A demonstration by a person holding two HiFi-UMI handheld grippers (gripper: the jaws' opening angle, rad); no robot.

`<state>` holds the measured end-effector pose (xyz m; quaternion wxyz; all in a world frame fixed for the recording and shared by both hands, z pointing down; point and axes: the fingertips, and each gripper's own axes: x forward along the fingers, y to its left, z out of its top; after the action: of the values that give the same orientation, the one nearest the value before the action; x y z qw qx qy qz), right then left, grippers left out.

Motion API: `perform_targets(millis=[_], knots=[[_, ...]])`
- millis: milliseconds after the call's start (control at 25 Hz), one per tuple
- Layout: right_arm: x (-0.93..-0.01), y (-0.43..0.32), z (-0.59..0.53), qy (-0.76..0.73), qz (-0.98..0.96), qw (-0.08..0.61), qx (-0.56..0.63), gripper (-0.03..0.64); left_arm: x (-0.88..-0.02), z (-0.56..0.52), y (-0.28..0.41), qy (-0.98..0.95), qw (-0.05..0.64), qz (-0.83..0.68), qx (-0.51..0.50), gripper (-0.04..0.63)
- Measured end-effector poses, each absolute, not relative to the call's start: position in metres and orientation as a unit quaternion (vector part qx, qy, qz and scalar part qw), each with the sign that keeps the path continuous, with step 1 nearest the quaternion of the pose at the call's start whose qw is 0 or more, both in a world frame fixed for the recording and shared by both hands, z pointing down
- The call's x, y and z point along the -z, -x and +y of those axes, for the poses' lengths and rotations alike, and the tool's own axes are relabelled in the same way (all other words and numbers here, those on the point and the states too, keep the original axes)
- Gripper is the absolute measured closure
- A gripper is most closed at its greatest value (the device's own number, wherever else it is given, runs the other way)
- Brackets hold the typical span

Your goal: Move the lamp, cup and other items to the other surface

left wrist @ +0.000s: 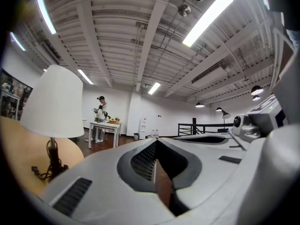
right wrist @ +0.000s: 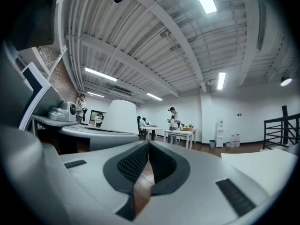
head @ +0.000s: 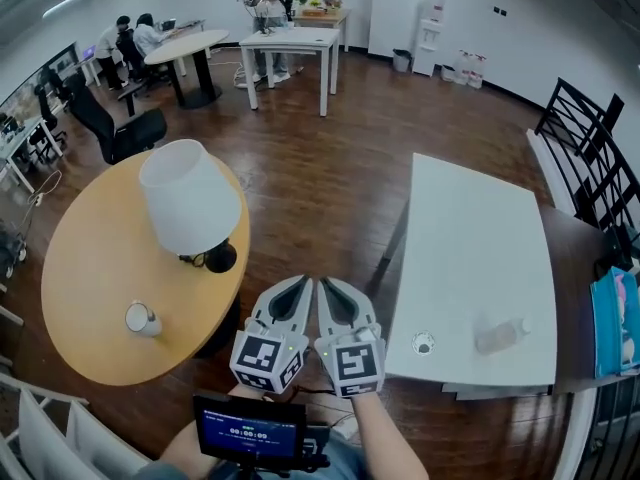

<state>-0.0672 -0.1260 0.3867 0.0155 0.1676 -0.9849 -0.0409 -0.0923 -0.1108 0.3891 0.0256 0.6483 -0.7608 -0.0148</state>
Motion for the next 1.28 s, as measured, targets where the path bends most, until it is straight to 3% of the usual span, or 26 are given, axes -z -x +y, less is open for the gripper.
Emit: perform_targets(millis=[240,400,600,840,1080,1280], knots=[[-0.396,0.120,-0.073,-0.104,-0.994,0.014,0.028,0.582,-0.403,-0.057,0.147,-0.576,0.021,-0.817,-0.001,0.583],[-0.411,0.175,-0.020,-0.026,-0.999,0.026,0.021,0.492,-0.410,0.006,0.204,-0.501,0.035,-0.865,0.007,0.583],[-0.439,0.234,0.056,0.075,-0.996,0.034,0.022,0.485,-0.431,0.098,0.263,-0.400,0.025,-0.916,0.013,0.580],[-0.459,0.288,0.153,0.173,-0.983,0.058,0.026,0.384,-0.431,0.195,0.306,-0.308,0.039,-0.951,0.015,0.568],[-0.501,0.321,0.217,0.219,-0.969,0.111,0.016,0.234,-0.444,0.260,0.331,-0.252,0.054,-0.966,0.018,0.568],[-0.526,0.352,0.232,0.193,-0.973,0.127,-0.004,0.175,-0.456,0.290,0.354,-0.233,0.066,-0.970,0.009,0.568]])
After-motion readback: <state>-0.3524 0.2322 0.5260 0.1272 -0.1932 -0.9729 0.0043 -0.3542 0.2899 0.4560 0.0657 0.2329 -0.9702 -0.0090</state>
